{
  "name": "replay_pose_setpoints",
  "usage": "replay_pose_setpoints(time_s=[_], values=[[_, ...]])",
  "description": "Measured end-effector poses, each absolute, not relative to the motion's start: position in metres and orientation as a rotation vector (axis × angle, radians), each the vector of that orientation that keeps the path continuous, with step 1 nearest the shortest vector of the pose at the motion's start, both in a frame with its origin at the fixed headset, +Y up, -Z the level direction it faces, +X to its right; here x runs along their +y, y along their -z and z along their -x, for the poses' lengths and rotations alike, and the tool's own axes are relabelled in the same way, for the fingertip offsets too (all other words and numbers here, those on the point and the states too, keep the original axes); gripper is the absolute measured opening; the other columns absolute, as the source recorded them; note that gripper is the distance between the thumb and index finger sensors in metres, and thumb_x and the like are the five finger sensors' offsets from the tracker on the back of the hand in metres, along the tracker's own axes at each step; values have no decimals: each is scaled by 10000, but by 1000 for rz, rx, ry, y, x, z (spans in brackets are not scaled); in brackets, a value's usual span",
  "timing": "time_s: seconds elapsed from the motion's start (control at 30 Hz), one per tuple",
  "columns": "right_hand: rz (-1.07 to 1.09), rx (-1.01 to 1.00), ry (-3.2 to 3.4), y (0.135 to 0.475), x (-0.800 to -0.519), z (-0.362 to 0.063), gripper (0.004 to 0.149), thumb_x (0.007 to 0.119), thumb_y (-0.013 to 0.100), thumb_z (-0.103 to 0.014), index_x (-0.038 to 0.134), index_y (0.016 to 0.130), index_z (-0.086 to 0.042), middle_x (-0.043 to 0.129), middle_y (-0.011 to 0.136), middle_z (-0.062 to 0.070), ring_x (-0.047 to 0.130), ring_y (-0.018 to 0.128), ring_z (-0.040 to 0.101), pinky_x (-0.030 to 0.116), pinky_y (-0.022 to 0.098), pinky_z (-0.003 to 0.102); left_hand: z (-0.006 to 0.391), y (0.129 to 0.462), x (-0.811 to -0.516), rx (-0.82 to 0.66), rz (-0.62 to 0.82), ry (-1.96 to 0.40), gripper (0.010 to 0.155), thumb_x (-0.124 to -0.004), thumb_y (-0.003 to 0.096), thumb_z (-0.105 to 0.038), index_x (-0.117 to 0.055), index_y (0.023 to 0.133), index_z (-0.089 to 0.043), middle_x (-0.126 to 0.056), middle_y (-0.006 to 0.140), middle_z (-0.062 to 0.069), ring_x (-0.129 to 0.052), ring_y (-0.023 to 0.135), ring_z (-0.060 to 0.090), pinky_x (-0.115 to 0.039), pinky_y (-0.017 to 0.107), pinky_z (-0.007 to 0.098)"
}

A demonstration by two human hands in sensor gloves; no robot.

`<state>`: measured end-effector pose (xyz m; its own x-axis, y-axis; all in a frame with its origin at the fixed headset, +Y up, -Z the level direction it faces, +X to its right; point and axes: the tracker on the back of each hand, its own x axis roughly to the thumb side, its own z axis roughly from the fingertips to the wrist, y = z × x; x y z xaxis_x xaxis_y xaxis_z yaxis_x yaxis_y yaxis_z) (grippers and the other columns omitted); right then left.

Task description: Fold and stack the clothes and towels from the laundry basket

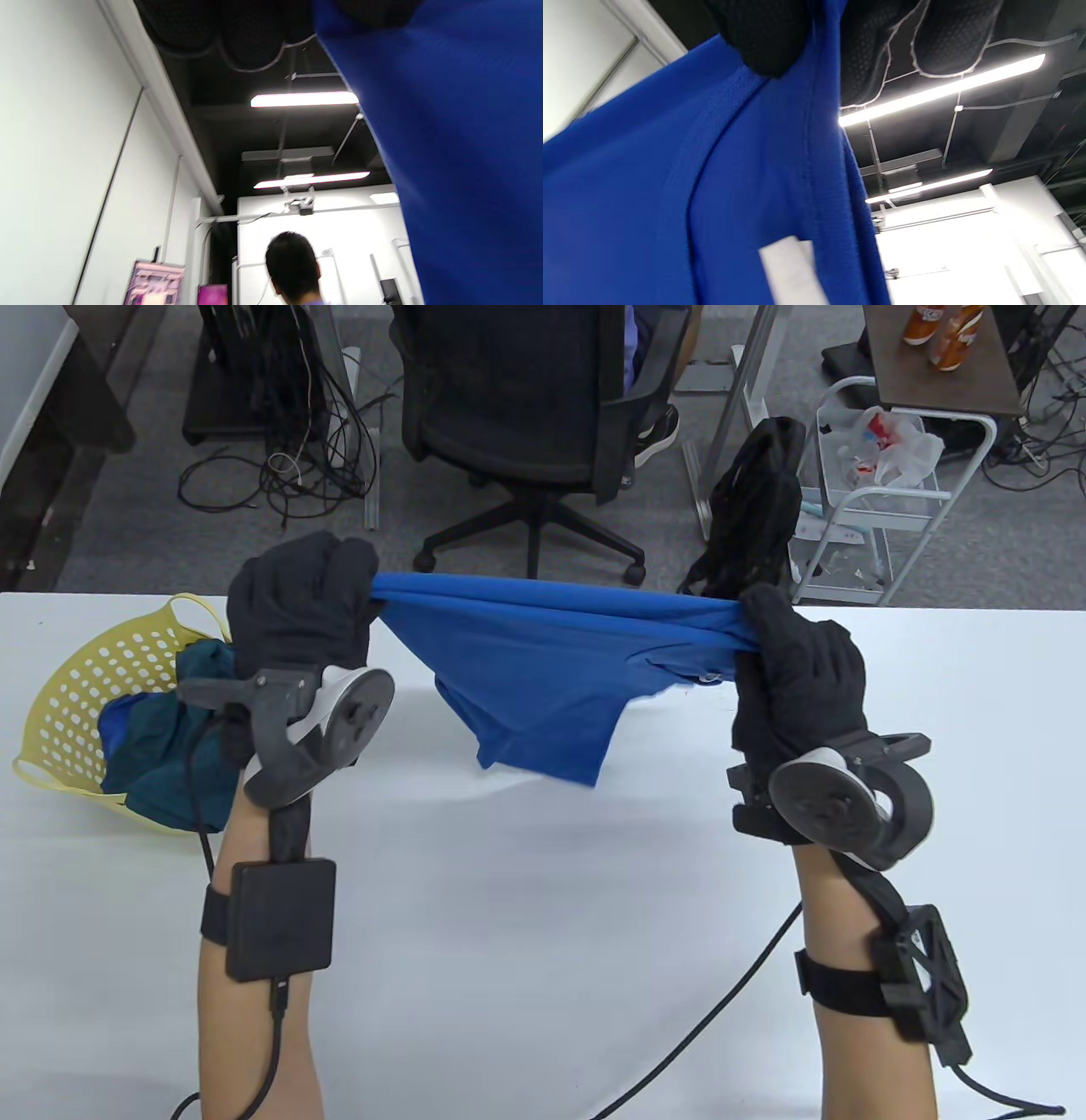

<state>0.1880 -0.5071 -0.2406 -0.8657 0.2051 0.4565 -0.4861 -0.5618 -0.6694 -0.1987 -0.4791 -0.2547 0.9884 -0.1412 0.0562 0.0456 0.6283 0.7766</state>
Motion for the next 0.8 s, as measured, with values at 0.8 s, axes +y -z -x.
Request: replay_pose_setpoints(time_s=[0.8], values=[[-364, 88, -2640, 281, -653, -211, 537, 743, 580, -186, 618, 1100, -142, 830, 915, 145, 832, 797, 394, 641, 652, 686, 181, 284, -643, -237, 319, 29, 538, -732, 522, -519, -710, 1033, -352, -696, 1195, 63, -765, 1066, 345, -704, 741, 587]])
